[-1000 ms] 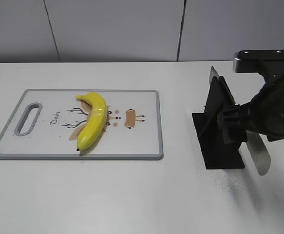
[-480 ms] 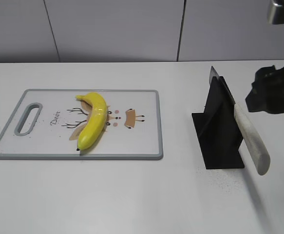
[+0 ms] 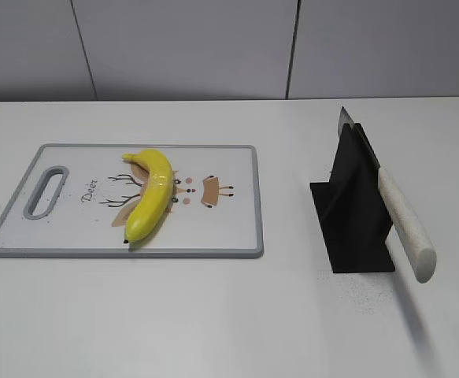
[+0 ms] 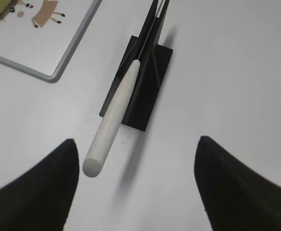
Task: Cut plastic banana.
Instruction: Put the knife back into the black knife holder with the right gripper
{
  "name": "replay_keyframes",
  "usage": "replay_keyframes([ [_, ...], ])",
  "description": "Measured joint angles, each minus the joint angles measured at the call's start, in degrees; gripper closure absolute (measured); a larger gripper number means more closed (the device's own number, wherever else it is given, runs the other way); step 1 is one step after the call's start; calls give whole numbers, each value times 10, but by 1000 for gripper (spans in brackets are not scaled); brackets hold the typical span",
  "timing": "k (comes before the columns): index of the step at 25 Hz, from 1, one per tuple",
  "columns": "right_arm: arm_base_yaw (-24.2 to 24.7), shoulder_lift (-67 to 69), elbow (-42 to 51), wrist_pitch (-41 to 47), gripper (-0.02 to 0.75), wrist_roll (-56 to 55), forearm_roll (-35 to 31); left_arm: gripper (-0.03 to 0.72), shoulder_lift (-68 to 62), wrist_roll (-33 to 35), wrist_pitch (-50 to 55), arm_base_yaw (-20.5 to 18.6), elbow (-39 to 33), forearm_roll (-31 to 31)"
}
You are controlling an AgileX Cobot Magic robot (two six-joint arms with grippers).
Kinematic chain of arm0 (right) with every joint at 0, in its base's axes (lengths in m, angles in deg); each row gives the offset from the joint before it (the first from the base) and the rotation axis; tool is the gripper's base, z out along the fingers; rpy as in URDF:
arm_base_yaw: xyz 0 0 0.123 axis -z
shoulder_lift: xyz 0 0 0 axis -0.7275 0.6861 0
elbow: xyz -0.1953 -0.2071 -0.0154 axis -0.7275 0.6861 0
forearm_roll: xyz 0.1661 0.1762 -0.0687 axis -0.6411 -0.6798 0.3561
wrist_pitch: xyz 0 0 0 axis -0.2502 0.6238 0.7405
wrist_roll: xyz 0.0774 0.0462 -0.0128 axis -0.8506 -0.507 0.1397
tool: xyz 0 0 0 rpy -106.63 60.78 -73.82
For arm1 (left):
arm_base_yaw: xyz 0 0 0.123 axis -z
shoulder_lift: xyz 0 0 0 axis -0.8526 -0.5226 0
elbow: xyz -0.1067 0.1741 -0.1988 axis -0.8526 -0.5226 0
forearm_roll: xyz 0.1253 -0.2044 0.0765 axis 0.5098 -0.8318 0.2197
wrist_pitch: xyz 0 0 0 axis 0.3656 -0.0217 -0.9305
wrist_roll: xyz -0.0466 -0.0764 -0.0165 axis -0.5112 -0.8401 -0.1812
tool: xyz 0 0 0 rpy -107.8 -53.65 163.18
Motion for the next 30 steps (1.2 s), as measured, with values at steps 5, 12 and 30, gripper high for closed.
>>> replay_keyframes([
  [5,0,-79,62,1,160,28,-2,99,0,0,0,-8,0,0],
  [12,0,-203,153,2,160,35,-14,99,0,0,0,-52,0,0],
  [30,0,-477,247,26,160,72,-67,99,9,0,0,-56,0,0],
])
